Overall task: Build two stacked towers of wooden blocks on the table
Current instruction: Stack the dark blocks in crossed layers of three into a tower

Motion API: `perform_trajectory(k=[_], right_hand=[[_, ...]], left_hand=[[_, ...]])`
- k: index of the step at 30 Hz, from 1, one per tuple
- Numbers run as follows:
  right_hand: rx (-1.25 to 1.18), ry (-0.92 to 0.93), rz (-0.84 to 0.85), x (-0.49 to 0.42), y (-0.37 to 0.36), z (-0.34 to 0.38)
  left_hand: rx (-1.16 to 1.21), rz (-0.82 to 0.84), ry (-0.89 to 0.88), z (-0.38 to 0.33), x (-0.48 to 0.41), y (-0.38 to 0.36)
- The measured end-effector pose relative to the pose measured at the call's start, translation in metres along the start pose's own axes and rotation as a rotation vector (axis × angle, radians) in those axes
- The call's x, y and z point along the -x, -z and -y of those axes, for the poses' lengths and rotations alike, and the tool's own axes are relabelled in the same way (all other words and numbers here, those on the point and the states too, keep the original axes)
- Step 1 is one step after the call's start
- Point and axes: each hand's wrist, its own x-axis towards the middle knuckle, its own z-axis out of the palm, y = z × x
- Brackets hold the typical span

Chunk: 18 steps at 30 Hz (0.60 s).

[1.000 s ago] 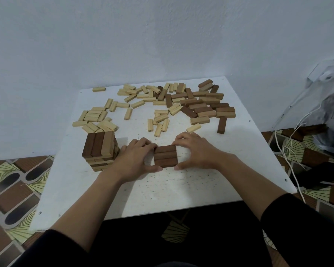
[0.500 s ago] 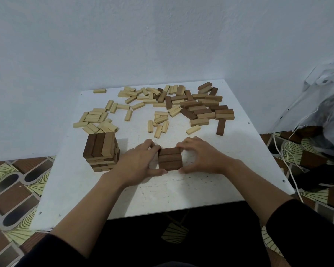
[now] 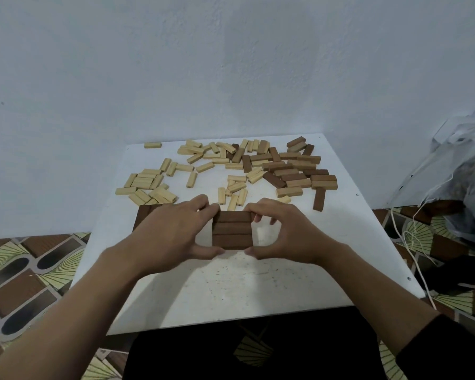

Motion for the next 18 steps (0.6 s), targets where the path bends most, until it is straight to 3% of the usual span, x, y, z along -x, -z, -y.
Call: perform_trajectory(k=[9,18], right_hand=[[0.017,0.161,-0.052,-0.047,-0.008,0.059],[0.157,0.125,0.021,-0.102,-0.036,0.083]], left_hand=[[-0.024,-0.183,-0.02,0.065,0.035,0.032],[0.151,-0.06,0.061,0.128,0.044,0.024]])
